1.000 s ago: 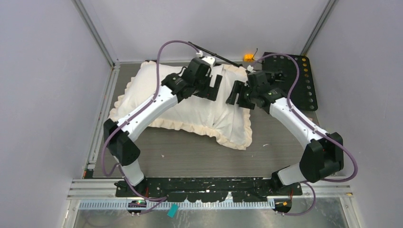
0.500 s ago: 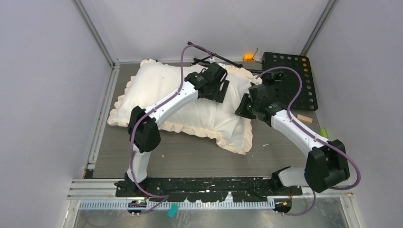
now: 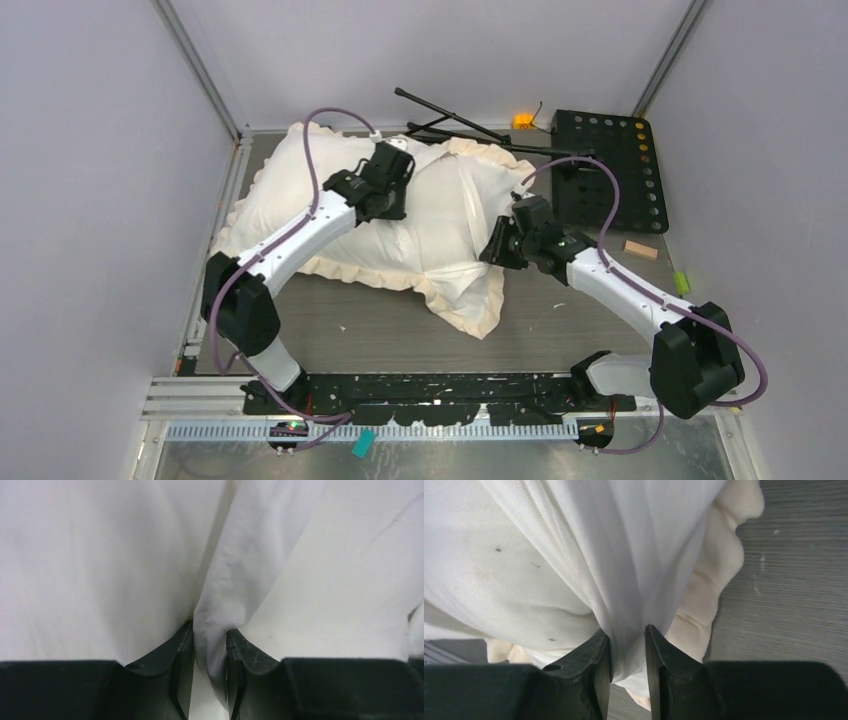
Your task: Remove the pillowcase from the pillow
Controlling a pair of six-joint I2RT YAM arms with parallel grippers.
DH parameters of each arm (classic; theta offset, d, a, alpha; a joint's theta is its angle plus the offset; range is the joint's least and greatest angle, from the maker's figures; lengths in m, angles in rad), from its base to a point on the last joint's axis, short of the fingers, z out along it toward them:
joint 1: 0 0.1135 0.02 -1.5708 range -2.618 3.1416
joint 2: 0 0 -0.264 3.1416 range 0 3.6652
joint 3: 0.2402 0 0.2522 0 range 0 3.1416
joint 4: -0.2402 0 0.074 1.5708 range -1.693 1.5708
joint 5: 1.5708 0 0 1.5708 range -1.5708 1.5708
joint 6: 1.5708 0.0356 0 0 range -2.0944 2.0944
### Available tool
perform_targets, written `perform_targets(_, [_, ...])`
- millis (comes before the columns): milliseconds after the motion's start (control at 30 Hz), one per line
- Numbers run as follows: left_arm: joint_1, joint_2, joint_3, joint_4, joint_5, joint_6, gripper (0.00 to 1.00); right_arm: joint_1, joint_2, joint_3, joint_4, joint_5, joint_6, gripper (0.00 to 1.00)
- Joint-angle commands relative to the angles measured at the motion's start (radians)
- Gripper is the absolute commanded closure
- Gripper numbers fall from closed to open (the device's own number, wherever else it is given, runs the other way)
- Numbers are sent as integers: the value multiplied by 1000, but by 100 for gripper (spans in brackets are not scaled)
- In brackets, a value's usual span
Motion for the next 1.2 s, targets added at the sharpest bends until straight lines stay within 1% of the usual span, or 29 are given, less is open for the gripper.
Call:
perform_targets(0, [109,-98,-62,-114,-139,73,72,52,11,4,23,-2,22,65])
perform_targets(67, [114,-117,-51,-128,-120,98,70,62,18,8,29,-6,30,60])
perform_targets(100, [114,-126,-41,-132,-77,113,67,63,20,7,34,-12,34,57])
perform_targets(167, [103,-151,-17,-148,24,119,59,64,15,-1,45,-21,35,47])
perform_targets(200, [87,-166,-6,-153,46,120,53,63,10,-7,52,-28,35,44])
perform_targets(267, [13,-202,13,-156,35,134,42,63,-6,-20,69,-39,35,41])
perform_targets(333, [-53,-227,40,-164,17,135,33,64,-24,-28,81,-51,34,40])
perform_targets(367, [-82,-234,55,-169,20,125,29,63,-33,-31,88,-55,33,41])
perform_targets(500, [-182,-223,91,-160,39,71,21,64,-64,-41,108,-42,37,50])
perform_targets(600, [-243,-169,109,-128,19,59,17,64,-87,-54,126,-23,57,57])
perform_targets(700, [-283,-82,172,-138,-13,54,13,62,-111,-77,155,-12,81,62])
perform_targets(833, [-294,34,239,-146,-56,58,10,63,-123,-98,171,-5,100,65])
perform_targets(1000, [-294,135,268,-124,-82,88,7,63,-122,-139,216,2,135,69])
perform_targets(1100, [-288,188,265,-120,-90,77,7,62,-116,-161,239,14,158,74])
perform_targets(1167, [-268,210,264,-138,-94,32,10,62,-116,-173,242,34,173,76])
